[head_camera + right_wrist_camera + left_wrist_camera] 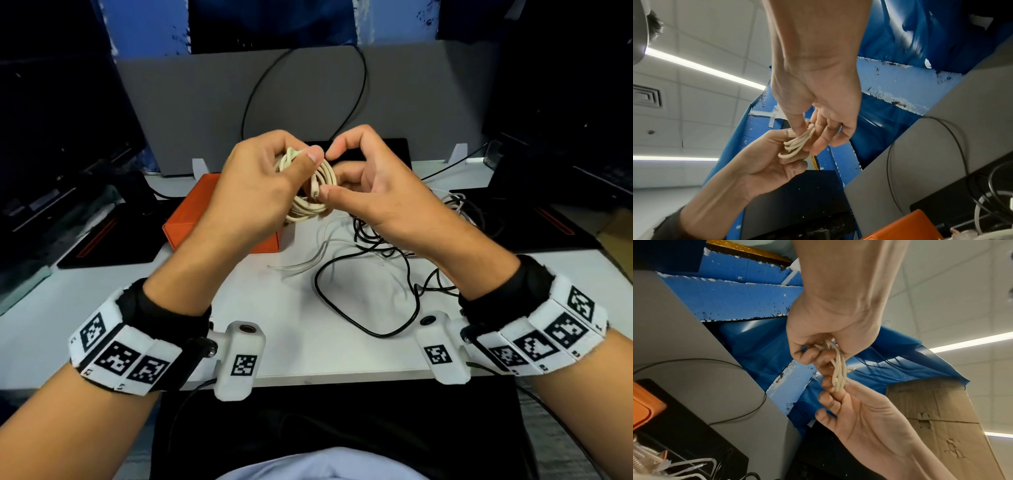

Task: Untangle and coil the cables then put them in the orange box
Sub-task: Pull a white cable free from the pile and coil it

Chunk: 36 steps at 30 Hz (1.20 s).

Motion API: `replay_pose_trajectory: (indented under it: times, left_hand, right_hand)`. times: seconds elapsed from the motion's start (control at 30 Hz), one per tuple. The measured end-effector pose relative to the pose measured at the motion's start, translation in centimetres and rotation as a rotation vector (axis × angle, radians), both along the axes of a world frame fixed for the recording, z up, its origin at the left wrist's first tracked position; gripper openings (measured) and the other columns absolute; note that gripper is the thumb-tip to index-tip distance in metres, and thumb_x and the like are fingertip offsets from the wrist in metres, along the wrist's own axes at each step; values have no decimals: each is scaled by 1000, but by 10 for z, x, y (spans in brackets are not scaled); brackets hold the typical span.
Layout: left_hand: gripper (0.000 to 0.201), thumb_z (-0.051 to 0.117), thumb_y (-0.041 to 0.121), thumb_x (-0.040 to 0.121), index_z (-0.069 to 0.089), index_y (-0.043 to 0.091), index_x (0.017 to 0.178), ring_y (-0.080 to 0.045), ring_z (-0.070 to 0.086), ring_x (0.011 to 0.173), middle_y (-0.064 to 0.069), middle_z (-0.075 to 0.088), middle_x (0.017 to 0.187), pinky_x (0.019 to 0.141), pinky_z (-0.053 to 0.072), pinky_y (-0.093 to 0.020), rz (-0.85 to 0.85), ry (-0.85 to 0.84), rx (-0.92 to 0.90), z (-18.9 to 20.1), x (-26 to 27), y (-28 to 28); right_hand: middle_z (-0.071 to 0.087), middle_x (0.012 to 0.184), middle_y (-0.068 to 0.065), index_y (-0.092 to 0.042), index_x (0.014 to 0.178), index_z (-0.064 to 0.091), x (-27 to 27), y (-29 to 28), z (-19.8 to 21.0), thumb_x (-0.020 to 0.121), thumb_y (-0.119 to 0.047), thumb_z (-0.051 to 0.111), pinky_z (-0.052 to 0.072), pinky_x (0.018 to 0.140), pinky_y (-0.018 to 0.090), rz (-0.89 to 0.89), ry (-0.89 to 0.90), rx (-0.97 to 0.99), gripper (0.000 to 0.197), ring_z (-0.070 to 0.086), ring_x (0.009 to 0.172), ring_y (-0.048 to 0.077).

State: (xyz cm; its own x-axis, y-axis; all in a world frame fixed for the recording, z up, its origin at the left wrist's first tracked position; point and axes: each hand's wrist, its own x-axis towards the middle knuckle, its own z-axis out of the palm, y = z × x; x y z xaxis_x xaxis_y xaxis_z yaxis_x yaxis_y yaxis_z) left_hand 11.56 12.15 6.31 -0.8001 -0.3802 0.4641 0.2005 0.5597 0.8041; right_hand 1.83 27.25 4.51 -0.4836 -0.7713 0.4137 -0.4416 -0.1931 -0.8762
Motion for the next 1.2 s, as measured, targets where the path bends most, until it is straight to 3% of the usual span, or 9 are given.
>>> replay_pose_trajectory:
  times: [0.1, 0.27, 0.43, 0.53, 0.7, 0.9, 1.03, 1.1, 1.2]
  left_hand:
    - [16, 66, 25, 100, 66, 16, 113, -24, 76, 83, -9, 75, 99, 77, 63, -49, -4, 29, 79, 0, 0, 2]
    - [13, 68, 25, 98, 69, 13, 96, -30, 76, 79, -10, 77, 85, 72, 61, -57, 71, 7, 139, -8, -3, 9]
    - [22, 66, 31, 98, 68, 11, 89, -23, 74, 71, -7, 75, 75, 66, 60, -41, 85, 62, 101, -3, -4, 5]
    - [27, 61, 38, 101, 67, 13, 90, -20, 67, 67, -5, 70, 73, 63, 52, -37, 85, 113, -134, -3, -4, -1]
    - [21, 52, 39, 106, 63, 21, 106, -7, 57, 62, 6, 64, 70, 55, 40, -22, 21, 15, -456, -2, -3, -16]
    - [15, 58, 34, 103, 57, 24, 116, -29, 51, 63, -22, 66, 81, 56, 42, -37, -224, -241, -215, -5, -9, -32]
    - [15, 53, 35, 105, 50, 29, 118, -22, 67, 78, 0, 71, 86, 70, 53, -43, -11, -168, -426, -11, -8, -22]
    - [17, 49, 38, 106, 48, 25, 116, -14, 61, 73, 3, 66, 82, 63, 46, -30, 117, -176, -555, -13, -10, -13]
    - [24, 46, 38, 107, 56, 17, 103, -11, 57, 64, 5, 63, 75, 57, 41, -31, 96, -341, -523, -12, -13, -10]
  right_hand:
    - [75, 97, 13, -19, 117, 45, 1, 1, 0, 96, -15, 69, 58, 86, 39, -41, 101, 17, 33, 73, 90, 33]
    - [73, 93, -5, -26, 112, 55, 6, 4, 0, 91, -23, 77, 57, 73, 40, -240, 383, 91, 31, 69, 79, 18]
    - [71, 85, -4, -12, 103, 62, 12, -5, -9, 100, -28, 66, 54, 66, 46, -372, 485, -85, 16, 67, 71, 22]
    - [69, 75, -4, -10, 100, 57, 10, -5, -3, 104, -23, 58, 56, 64, 45, -400, 396, -137, 14, 66, 65, 18]
    - [75, 87, 16, -14, 96, 54, 5, 1, 14, 108, -13, 51, 64, 67, 38, -279, -78, -87, 12, 76, 77, 35]
    - [78, 92, 7, -14, 96, 56, -1, 1, 9, 107, -14, 52, 62, 69, 31, -296, -83, 8, 11, 78, 81, 23]
    - [76, 101, 13, -12, 98, 58, -4, 4, 13, 106, -15, 55, 63, 71, 36, -332, -90, 42, 9, 78, 78, 26]
    - [74, 100, 16, -13, 96, 59, -3, 3, 11, 106, -14, 56, 63, 70, 35, -347, -82, 25, 11, 79, 78, 25]
    - [75, 94, 16, -11, 94, 60, -4, 1, 6, 104, -11, 58, 63, 75, 33, -365, -49, 8, 10, 78, 79, 22]
